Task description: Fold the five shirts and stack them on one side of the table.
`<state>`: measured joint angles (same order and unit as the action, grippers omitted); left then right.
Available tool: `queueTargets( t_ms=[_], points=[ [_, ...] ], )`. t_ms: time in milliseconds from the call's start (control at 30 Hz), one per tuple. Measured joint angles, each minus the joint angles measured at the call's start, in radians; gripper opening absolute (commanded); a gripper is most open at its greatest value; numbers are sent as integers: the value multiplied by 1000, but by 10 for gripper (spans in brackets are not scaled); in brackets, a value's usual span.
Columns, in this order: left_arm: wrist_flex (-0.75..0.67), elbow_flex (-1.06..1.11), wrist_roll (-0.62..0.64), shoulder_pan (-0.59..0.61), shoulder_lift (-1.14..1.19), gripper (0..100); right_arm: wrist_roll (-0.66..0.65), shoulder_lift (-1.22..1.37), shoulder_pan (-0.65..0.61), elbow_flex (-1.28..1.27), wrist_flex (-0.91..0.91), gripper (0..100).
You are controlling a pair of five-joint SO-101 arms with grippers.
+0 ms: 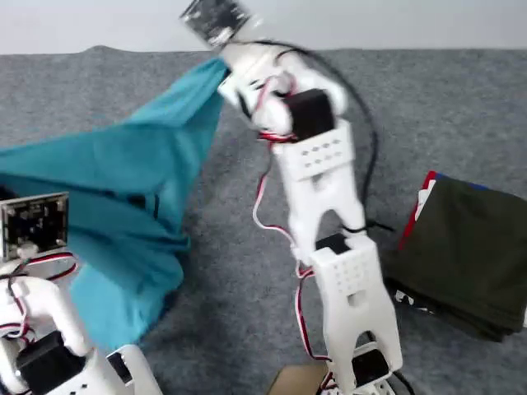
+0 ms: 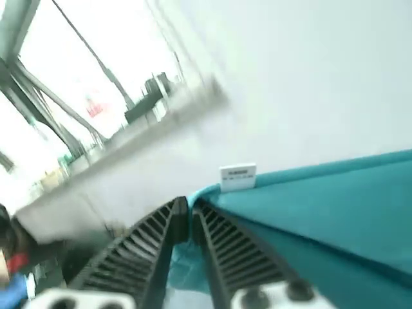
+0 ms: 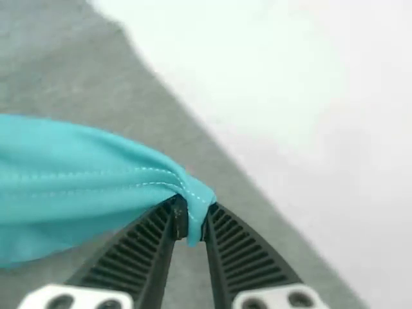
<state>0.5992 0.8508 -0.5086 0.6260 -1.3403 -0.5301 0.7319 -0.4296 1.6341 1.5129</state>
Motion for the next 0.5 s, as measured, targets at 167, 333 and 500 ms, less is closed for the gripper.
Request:
queueTargets(
  t_ms=[167,333,500],
  points=[
    [-198,-6,2,-75,0,5,-49,-92,46,0,2,12],
    [-282,-6,-35,-164,0,5,-94,-167,91,0,2,12],
    [-292,8,-157,-207,-5,5,-144,-290,137,0,2,12]
  ],
)
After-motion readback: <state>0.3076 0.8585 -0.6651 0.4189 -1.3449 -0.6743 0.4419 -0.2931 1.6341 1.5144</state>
